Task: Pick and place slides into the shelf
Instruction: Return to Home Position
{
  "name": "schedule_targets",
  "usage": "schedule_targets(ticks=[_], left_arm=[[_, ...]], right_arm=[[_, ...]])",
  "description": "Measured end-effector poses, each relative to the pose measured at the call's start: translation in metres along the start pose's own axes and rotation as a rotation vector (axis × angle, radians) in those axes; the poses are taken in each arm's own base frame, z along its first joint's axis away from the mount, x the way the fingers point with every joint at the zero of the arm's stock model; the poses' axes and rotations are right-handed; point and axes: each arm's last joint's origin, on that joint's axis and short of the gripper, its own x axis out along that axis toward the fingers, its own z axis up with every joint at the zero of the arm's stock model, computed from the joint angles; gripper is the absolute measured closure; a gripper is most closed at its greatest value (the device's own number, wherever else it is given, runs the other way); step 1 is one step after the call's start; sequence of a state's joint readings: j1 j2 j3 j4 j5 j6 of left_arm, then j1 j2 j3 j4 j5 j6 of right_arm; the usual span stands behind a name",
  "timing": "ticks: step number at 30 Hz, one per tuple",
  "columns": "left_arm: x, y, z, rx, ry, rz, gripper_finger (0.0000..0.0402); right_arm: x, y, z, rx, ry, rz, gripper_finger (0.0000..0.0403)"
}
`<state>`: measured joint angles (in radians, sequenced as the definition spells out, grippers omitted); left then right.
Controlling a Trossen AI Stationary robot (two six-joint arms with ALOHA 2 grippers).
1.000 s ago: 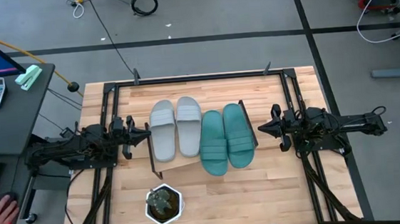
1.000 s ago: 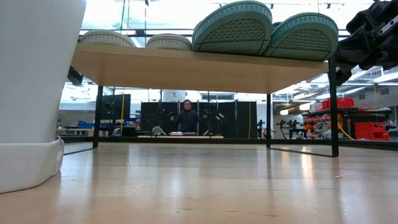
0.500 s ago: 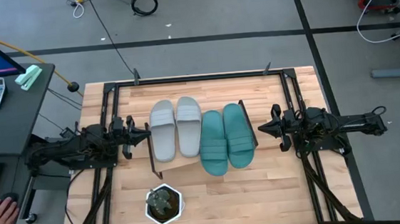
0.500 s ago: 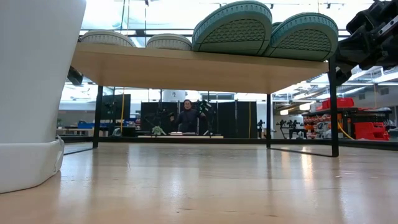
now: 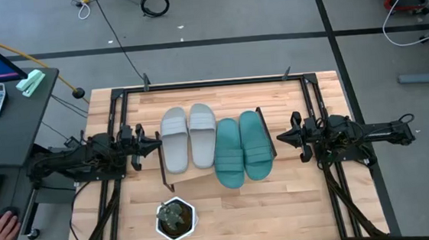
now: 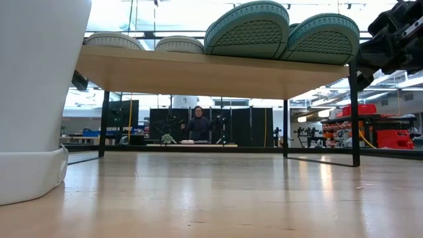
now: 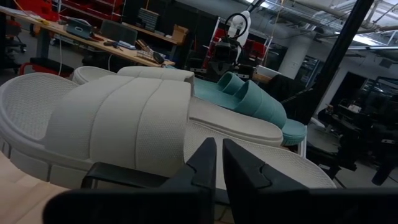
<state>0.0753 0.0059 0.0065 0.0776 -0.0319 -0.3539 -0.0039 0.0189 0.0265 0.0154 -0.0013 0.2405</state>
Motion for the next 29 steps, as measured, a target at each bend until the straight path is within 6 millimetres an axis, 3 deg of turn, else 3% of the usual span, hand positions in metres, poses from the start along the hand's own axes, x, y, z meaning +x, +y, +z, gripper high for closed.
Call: schedule_targets(ticks=[29], left_arm=[[0.0000,0.0001,-0.0001,0.000,0.000,0.001,0.0376]], right_arm=[[0.0000,0.0000,0.0000,0.000,0.000,0.000,0.0385]])
